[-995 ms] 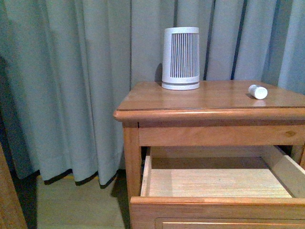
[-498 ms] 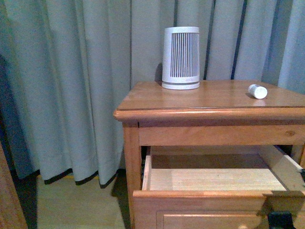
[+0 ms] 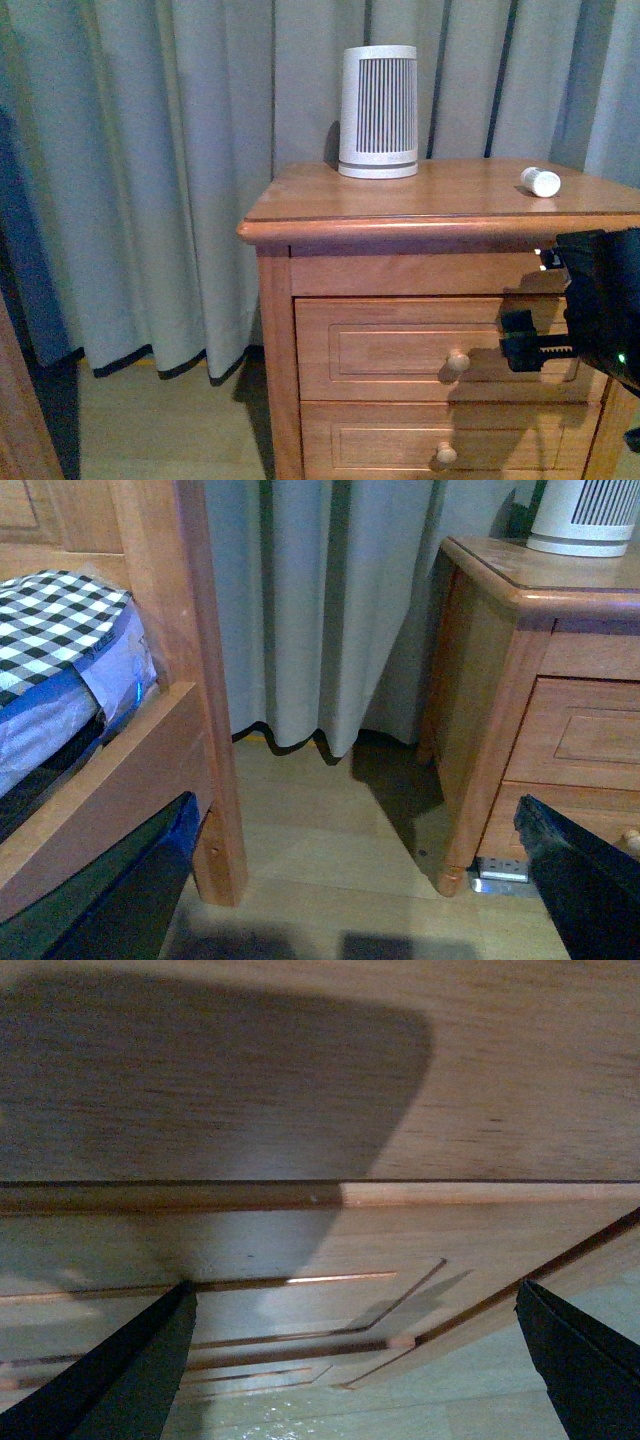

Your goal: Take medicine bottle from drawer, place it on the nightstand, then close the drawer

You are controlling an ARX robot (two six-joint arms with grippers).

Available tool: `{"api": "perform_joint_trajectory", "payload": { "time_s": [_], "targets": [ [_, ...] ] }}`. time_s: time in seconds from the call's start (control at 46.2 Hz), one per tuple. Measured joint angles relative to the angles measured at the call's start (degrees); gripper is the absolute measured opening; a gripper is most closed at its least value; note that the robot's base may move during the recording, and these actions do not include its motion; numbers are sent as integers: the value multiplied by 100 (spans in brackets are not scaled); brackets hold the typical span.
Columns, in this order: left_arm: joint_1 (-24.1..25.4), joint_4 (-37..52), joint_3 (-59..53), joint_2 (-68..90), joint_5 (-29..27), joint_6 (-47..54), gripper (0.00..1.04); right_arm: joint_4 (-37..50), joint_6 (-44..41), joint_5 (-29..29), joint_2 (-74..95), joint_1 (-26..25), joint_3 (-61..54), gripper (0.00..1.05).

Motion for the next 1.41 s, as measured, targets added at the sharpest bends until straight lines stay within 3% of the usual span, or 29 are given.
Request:
{"api": "perform_joint_trajectory", "payload": {
  "time_s": [0.216,0.541,0.865,1.038,1.168,1.406],
  "targets": [
    [0,-2,0,0,-2,0,98,-310,479,-24,-203,-11,-94,98],
    [0,0,0,0,-2,0,98,-597,1379,33,-2444,146,-1978,98],
    [0,-2,0,0,-2,0,98,-761,992,1128,-6258,199,-4033,98],
    [0,0,0,0,-2,0,98,-1519,369,2090,-8966,732,-5123,98],
    [0,-2,2,0,-2,0,98,-2330,378,2424,-9914,1005,-5519,98],
    [0,0,0,0,-2,0,98,-2382,378,2446,-10067,1043,-5574,98]
  ]
}}
